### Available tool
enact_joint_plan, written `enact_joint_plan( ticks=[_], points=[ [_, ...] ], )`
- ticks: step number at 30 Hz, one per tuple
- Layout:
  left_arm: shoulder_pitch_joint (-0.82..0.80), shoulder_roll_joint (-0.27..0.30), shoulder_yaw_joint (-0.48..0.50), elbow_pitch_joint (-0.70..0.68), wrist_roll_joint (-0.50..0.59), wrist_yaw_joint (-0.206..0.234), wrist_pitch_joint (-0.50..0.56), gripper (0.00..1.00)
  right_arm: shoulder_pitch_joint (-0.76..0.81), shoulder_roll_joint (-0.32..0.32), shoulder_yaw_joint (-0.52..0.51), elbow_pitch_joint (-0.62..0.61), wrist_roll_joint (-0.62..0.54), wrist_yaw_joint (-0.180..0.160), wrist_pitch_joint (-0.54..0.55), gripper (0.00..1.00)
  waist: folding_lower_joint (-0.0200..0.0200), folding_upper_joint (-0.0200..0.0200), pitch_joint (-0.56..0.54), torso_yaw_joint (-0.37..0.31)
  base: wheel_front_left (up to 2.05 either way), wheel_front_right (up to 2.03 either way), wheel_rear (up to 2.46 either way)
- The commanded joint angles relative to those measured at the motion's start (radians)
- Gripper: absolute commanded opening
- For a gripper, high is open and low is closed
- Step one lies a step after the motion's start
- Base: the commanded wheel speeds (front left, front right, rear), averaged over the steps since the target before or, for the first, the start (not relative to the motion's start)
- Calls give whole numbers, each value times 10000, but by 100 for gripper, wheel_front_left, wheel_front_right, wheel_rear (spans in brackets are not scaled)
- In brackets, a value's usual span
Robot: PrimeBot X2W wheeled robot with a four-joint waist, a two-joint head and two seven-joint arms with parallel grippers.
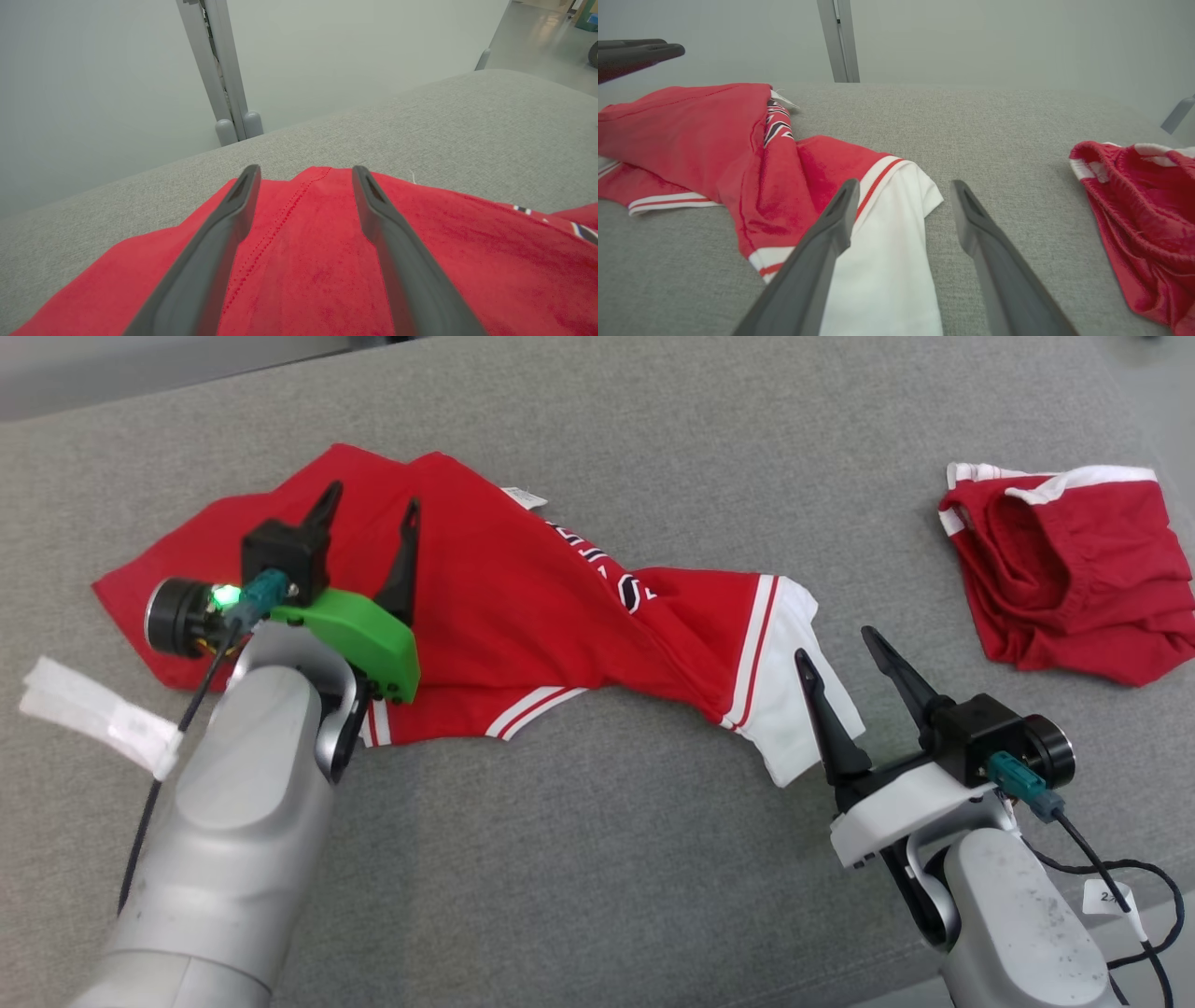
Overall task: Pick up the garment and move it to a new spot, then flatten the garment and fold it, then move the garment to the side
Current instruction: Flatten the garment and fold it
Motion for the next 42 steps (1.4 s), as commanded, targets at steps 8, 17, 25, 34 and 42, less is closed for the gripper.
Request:
enact_joint_plan(
  ticks=[8,17,25,34,42],
  points=[
    [-2355,39,-1314,1611,-960,-30,1024,100,-478,-34,410,-138,260,-15,-1,100,0,0,1055,-694,0,0,0],
    [-3573,-63,-1885,3280,-1223,-31,2003,100,-612,-35,900,-168,417,-15,-1,100,0,0,1318,-968,0,0,0],
    [-3562,-87,-2381,4055,-1343,-31,1993,100,-583,-34,843,-112,402,-15,-1,100,0,0,1411,-980,0,0,0],
    [-3457,-222,-2753,4003,-1524,-30,691,0,-669,-34,655,25,247,-15,-1,100,0,0,1273,-670,0,0,0],
    [-3743,-134,-2488,3022,-1457,198,-341,0,-543,-37,282,309,55,-15,-1,100,0,0,693,-126,0,0,0]
  ],
)
